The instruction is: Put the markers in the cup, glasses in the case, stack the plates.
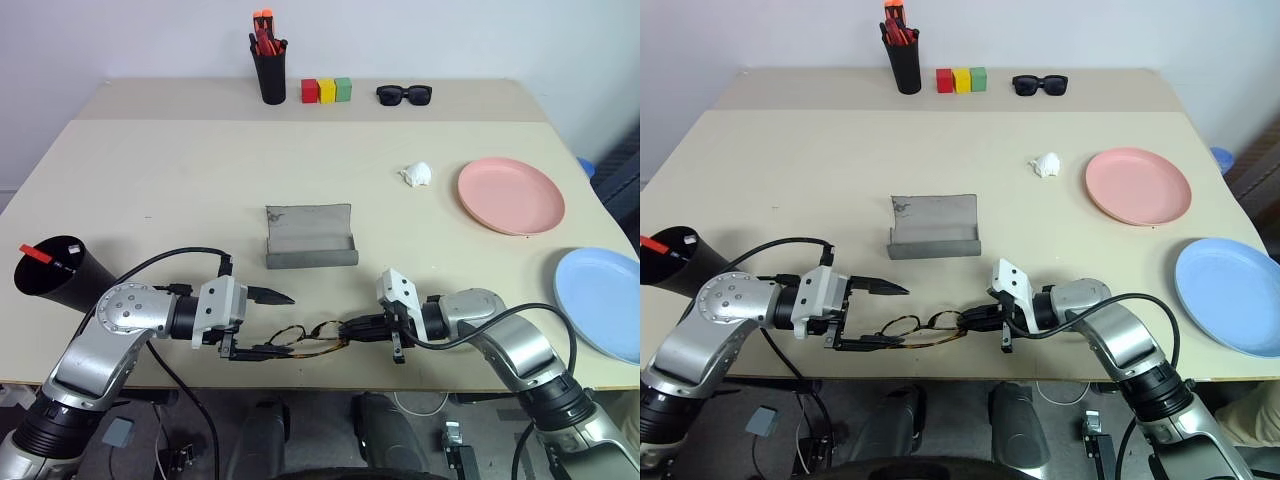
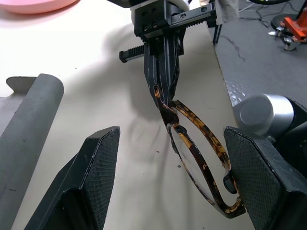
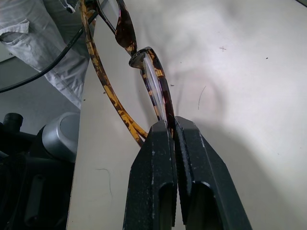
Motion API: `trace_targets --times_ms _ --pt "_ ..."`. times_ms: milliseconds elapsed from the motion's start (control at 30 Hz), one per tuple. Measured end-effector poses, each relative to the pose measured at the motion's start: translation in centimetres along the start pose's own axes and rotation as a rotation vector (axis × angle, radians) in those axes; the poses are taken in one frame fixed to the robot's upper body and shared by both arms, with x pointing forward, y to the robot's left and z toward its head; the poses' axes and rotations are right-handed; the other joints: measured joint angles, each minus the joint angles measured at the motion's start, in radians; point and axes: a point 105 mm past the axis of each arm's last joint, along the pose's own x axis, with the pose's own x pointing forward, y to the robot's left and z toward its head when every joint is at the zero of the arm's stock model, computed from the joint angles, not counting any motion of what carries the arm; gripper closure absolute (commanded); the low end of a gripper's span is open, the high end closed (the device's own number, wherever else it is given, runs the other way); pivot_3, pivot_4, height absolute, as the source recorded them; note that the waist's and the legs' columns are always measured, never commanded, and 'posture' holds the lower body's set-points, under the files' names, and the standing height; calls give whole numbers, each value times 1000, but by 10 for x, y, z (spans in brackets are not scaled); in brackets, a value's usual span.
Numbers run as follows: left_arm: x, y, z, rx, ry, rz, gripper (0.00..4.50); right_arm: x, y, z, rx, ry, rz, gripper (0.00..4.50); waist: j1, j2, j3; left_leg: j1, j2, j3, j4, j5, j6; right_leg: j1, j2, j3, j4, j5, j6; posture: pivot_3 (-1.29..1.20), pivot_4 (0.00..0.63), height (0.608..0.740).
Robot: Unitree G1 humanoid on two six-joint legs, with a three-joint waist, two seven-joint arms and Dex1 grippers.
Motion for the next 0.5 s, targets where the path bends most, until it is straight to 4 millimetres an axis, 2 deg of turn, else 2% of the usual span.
trace_targets --times_ms 200,500 --pt "-1 3 0 1 1 19 971 -5 -9 0 -7 -6 -23 4431 0 0 0 0 0 0 0 0 0 0 0 0 0 0 0 0 150 740" --pt "-2 7 0 1 3 48 971 -50 -47 2 -72 22 -221 4431 1 0 0 0 0 0 0 0 0 0 0 0 0 0 0 0 150 740"
